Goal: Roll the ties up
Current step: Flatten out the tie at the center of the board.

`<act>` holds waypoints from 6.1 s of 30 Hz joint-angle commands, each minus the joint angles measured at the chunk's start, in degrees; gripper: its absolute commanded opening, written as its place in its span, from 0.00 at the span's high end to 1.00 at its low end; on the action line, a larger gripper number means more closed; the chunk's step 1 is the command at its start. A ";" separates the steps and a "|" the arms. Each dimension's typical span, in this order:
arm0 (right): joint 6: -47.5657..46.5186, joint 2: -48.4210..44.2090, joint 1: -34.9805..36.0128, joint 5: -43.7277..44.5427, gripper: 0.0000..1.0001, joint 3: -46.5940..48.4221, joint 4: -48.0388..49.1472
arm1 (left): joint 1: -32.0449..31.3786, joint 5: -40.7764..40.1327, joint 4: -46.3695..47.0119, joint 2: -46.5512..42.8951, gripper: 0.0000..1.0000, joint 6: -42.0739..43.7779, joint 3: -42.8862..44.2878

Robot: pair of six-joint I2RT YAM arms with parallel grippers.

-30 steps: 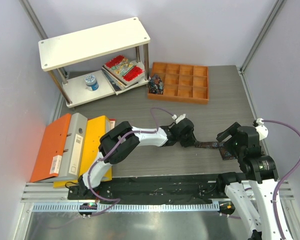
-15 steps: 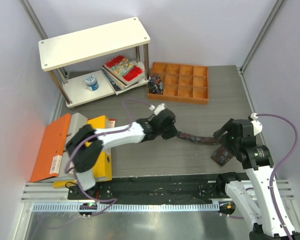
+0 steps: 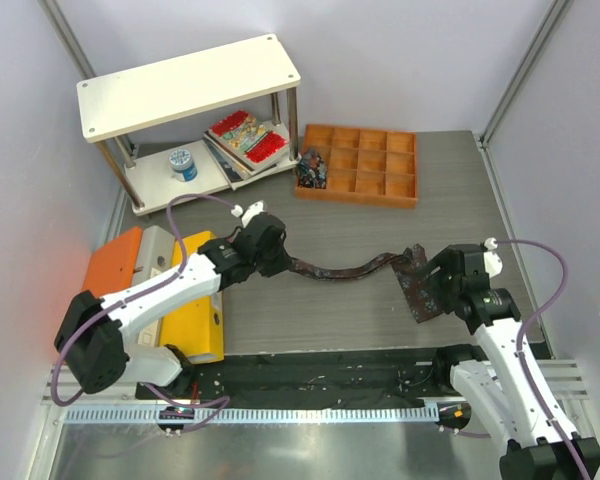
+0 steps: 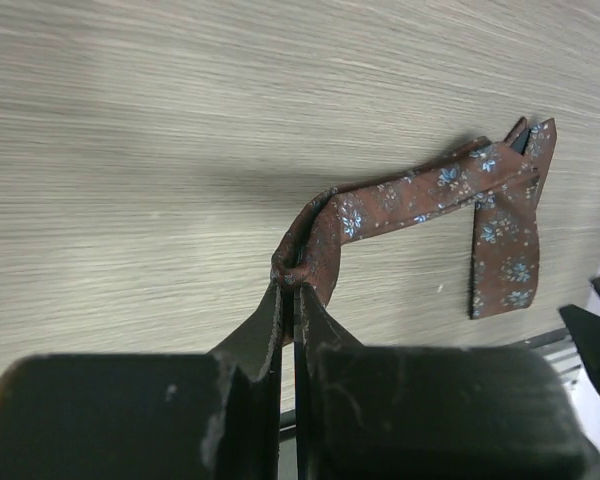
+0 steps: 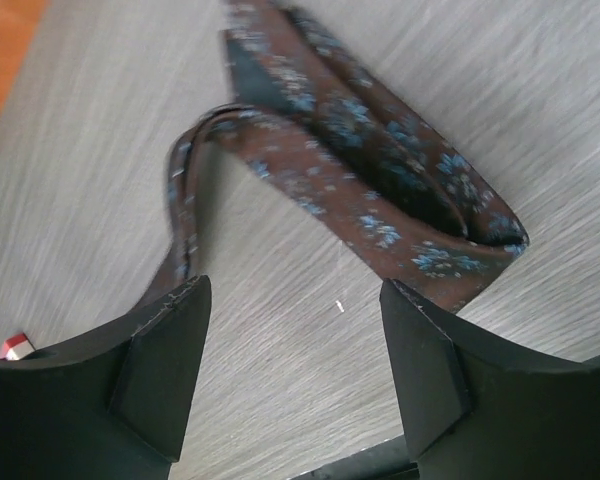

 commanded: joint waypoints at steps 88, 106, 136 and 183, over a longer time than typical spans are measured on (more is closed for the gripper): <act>-22.06 27.63 16.09 20.45 0.17 21.22 5.42 | -18.23 -16.57 -26.45 -17.05 0.87 15.44 -5.78; -29.80 61.67 24.28 29.14 0.36 34.66 3.84 | -18.14 -19.29 -30.40 -18.54 0.88 19.48 -2.97; -11.44 16.61 -15.35 17.29 0.99 5.86 15.88 | -18.23 -23.60 -31.54 -22.58 0.93 16.76 -3.58; 6.77 26.07 -28.80 16.76 0.51 -2.15 2.86 | -18.40 -26.94 -33.83 -23.46 0.85 13.86 -3.50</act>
